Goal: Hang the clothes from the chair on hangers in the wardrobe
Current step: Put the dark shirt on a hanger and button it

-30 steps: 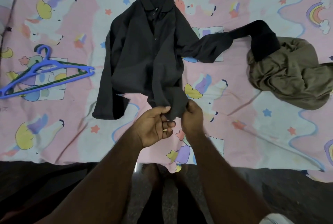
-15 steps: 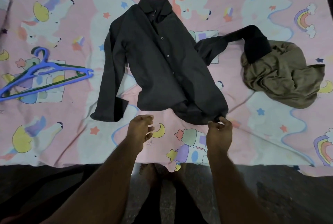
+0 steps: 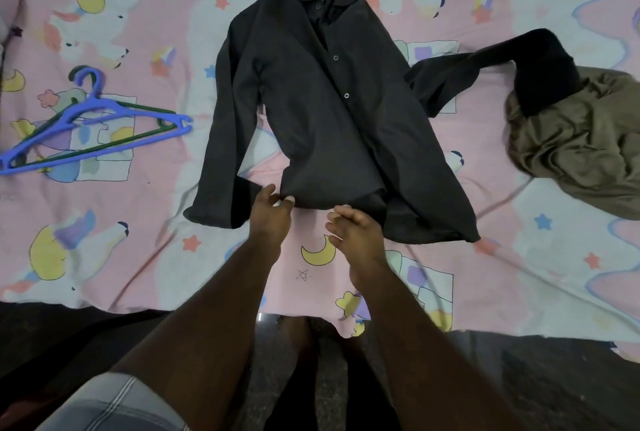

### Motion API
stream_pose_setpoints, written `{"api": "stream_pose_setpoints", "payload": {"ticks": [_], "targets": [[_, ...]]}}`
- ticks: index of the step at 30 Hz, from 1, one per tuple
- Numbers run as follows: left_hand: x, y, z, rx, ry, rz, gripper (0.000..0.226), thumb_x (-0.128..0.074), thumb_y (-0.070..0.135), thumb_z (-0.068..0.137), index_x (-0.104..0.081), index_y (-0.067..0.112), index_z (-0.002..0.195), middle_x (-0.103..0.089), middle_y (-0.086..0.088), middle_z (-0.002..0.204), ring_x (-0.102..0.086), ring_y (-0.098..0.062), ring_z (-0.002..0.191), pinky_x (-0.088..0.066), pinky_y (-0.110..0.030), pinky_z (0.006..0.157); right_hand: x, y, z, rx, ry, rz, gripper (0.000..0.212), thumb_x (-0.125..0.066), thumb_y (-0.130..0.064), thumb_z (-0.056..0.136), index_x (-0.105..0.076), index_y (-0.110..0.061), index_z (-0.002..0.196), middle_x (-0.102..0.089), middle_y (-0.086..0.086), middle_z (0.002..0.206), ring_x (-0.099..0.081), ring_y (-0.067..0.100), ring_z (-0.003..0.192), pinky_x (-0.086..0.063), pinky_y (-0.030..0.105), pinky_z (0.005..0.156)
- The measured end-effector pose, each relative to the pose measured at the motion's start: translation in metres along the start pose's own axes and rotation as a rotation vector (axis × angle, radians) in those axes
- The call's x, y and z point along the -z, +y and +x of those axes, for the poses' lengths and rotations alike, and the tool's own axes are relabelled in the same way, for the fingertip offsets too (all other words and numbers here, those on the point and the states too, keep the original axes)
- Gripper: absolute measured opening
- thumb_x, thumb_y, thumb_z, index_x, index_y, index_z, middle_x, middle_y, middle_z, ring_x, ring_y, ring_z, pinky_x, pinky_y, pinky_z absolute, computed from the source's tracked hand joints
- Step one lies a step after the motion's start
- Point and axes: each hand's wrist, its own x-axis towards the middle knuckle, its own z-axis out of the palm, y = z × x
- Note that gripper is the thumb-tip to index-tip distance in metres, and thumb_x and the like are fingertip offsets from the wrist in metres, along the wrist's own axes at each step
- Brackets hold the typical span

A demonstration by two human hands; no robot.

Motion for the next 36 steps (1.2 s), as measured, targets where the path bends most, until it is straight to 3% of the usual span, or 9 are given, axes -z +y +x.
{"api": "stream_pose_setpoints", "payload": {"ticks": [3,6,11,15,18,21,24,30,36], "targets": [[-0.004,0.007,0.01,-0.031,-0.03,0.094,0.063,-0.068,0.024,0.095,-0.038,0.022,0.151,-0.057,-0.005,0.141,-0.056,-0.032,0.124,-0.049,-0.05,0.105,-0.009,0.006,0.016,-0.132,-0.118,0.073,0.019,-0.039,-0.005,0.103,-0.056,-0.004,0.113,-0.055,0.029,0.135,-0.054,0.039,0.128,-0.045,0.04,0.103],[-0.004,0.013,0.01,-0.044,-0.038,0.249,0.046,-0.062,0.02,0.097,-0.051,0.02,0.142,-0.061,-0.006,0.127,-0.06,-0.032,0.113,-0.053,-0.046,0.1,-0.013,0.011,0.026,-0.226,-0.161,0.219,0.031,-0.038,-0.018,0.105,-0.052,0.002,0.126,-0.052,0.017,0.142,-0.05,0.029,0.133,-0.044,0.03,0.103],[0.02,0.023,-0.008,0.163,-0.006,-0.006,0.01,-0.053,0.012,0.096,-0.062,0.011,0.092,-0.061,-0.011,0.086,-0.059,-0.022,0.071,-0.052,-0.03,0.063,-0.028,0.011,0.014,-0.203,-0.093,0.077,0.034,-0.065,-0.017,0.096,-0.057,-0.007,0.128,-0.067,0.01,0.12,-0.065,0.024,0.11,-0.056,0.035,0.086],[0.063,0.015,-0.023,0.282,0.047,-0.199,0.008,-0.05,0.01,0.091,-0.054,0.009,0.084,-0.048,-0.005,0.059,-0.045,-0.014,0.045,-0.041,-0.022,0.047,-0.044,0.016,-0.007,-0.189,-0.053,-0.018,0.02,-0.071,-0.023,0.091,-0.067,-0.011,0.107,-0.073,0.004,0.095,-0.069,0.019,0.083,-0.053,0.028,0.065],[0.104,-0.005,-0.029,0.315,0.161,-0.195,0.011,-0.047,0.015,0.09,-0.047,0.013,0.08,-0.041,-0.004,0.058,-0.036,-0.013,0.037,-0.033,-0.017,0.04,-0.054,0.021,-0.026,-0.164,-0.079,-0.193,0.01,-0.071,-0.021,0.088,-0.066,-0.013,0.086,-0.062,0.003,0.07,-0.054,0.013,0.052,-0.038,0.021,0.046],[0.138,-0.028,-0.031,0.298,0.276,-0.069,0.031,-0.05,0.038,0.09,-0.051,0.009,0.081,-0.045,-0.008,0.061,-0.043,-0.022,0.046,-0.037,-0.027,0.045,-0.056,0.021,-0.035,-0.115,-0.064,-0.316,0.009,-0.068,-0.012,0.087,-0.065,-0.007,0.079,-0.058,0.007,0.064,-0.047,0.013,0.045,-0.034,0.022,0.044],[0.147,-0.04,-0.033,0.197,0.328,0.216,0.056,-0.056,0.057,0.083,-0.061,0.002,0.095,-0.064,-0.024,0.091,-0.062,-0.042,0.084,-0.053,-0.048,0.079,-0.053,0.02,-0.042,-0.027,-0.005,-0.437,0.01,-0.067,-0.016,0.085,-0.068,-0.011,0.076,-0.065,0.002,0.062,-0.057,0.016,0.052,-0.046,0.028,0.052],[0.124,-0.016,-0.045,-0.204,0.367,0.309,0.04,-0.067,0.038,0.088,-0.055,0.008,0.112,-0.056,-0.013,0.115,-0.056,-0.032,0.103,-0.049,-0.045,0.092,-0.048,0.019,-0.039,0.09,0.086,-0.551,0.009,-0.067,-0.034,0.071,-0.067,-0.028,0.077,-0.074,-0.003,0.081,-0.071,0.024,0.082,-0.059,0.046,0.082],[0.115,-0.001,-0.052,-0.355,0.47,0.608,0.045,-0.065,0.032,0.091,-0.053,0.012,0.129,-0.052,-0.017,0.127,-0.049,-0.04,0.118,-0.043,-0.053,0.095,-0.06,0.0,-0.049,0.184,0.122,-0.631,0.026,-0.07,-0.025,0.085,-0.069,-0.021,0.111,-0.072,-0.004,0.102,-0.066,0.018,0.1,-0.052,0.036,0.096]]}}
